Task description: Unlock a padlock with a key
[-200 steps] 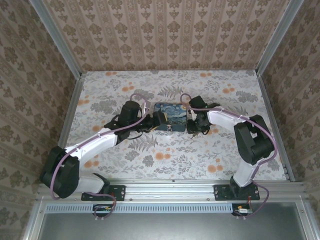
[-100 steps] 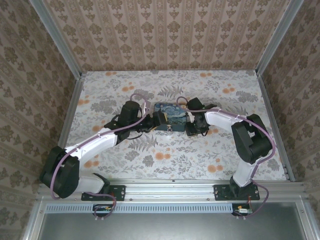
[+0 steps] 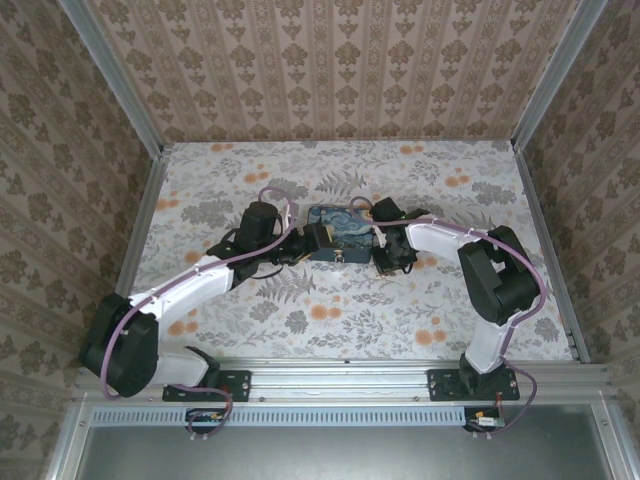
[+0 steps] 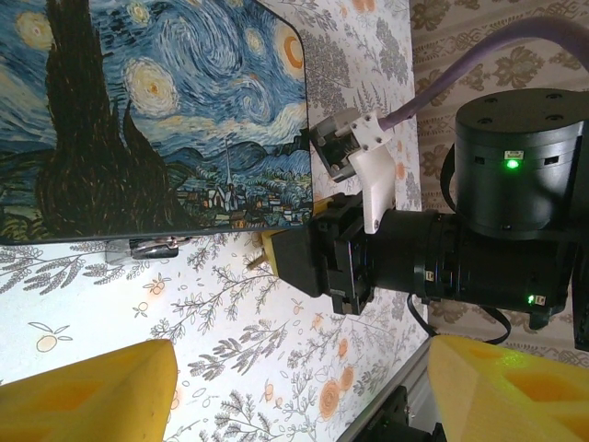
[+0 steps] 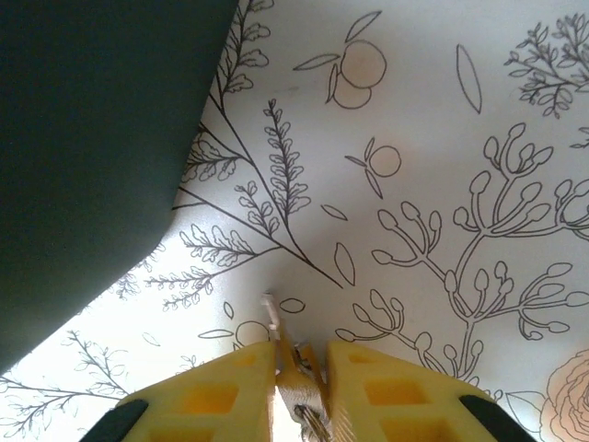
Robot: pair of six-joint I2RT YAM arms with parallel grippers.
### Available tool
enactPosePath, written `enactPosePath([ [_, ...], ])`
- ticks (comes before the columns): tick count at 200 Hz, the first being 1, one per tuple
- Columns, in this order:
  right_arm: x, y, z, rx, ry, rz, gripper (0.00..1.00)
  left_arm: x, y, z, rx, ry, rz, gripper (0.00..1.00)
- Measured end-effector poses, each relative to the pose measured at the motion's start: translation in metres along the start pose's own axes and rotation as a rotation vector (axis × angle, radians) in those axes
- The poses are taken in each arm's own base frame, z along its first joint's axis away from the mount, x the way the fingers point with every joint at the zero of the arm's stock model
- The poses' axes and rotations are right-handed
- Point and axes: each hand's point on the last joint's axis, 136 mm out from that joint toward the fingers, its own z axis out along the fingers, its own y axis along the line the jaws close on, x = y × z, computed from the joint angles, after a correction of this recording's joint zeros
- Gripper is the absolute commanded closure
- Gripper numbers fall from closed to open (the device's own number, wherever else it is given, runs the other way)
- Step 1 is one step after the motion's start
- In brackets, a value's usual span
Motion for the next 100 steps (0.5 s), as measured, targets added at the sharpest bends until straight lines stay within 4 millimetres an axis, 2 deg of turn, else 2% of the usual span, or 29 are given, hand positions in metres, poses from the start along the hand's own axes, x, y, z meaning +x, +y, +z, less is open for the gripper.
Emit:
enactPosePath([
  [25,0.002,-0.001,0.0,0.005,0.006,0.002,0.86,0.0,0.0,-0.001,-0.001,-0.001,0.0,0.25],
  [73,0.005,-0.001,-0.002,-0.002,0.004,0.007,0.92,0.001,0.003,-0.003,-0.021,-0.004,0.014,0.25],
  [100,0.008,0.005,-0.015,-0.048,-0.019,0.008,0.94,0.003,0.005,-0.004,-0.041,0.01,0.021,0.25],
])
